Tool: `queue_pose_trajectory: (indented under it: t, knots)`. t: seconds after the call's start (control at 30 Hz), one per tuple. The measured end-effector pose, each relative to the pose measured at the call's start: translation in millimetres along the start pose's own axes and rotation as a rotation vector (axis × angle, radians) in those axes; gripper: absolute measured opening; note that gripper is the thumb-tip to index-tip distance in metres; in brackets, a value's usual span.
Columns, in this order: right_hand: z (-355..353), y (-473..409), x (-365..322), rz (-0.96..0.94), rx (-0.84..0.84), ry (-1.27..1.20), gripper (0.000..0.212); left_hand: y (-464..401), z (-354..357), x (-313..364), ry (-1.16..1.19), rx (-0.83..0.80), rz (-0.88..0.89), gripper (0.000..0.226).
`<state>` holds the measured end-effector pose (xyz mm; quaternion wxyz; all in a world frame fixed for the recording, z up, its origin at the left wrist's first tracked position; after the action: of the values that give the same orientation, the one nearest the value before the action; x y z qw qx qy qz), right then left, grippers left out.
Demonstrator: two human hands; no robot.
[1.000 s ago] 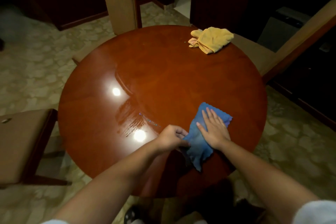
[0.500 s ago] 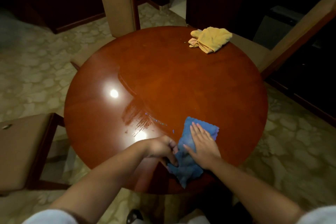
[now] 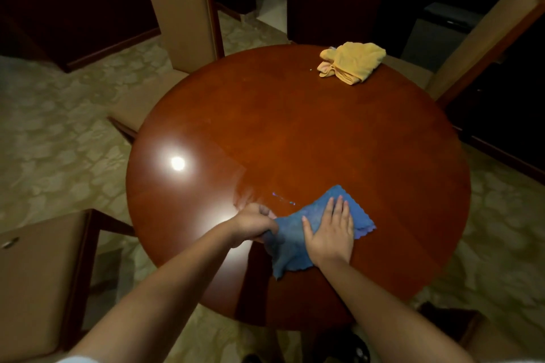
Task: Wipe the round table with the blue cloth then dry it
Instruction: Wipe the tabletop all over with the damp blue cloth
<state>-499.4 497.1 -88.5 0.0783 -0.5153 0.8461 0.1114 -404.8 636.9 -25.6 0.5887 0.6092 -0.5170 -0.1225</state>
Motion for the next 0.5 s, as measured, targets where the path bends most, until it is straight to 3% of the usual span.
queue_pose_trajectory:
  t: [0.2,0.37,0.5]
  knots:
    - [5.9,-31.8,-54.8,0.067,0.019,0.013,0.086,-17.4,-42.6,-11.7,0.298,0.162,0.092,0.024]
    - [14.2,-61.0,-97.6,0.053,-0.004,-0.011,0.085,-28.8,-77.9,-27.9,0.25,0.401,0.195,0.017]
    - [15.9,-72.9,-108.0,-0.122,-0.058,0.062,0.085,-28.1,-87.4,-35.7,0.169,0.424,0.244,0.01]
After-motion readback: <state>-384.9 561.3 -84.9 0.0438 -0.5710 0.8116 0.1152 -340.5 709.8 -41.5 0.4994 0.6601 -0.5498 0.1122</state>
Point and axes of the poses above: each hand's wrist, its own y-axis away from the middle knuckle, its own z-axis out of the palm, x = y × z, the point moved 5 cm from there along -y, towards the middle knuckle, and after that the axes turned 15 degrees about -z, right-handed, at the moved point
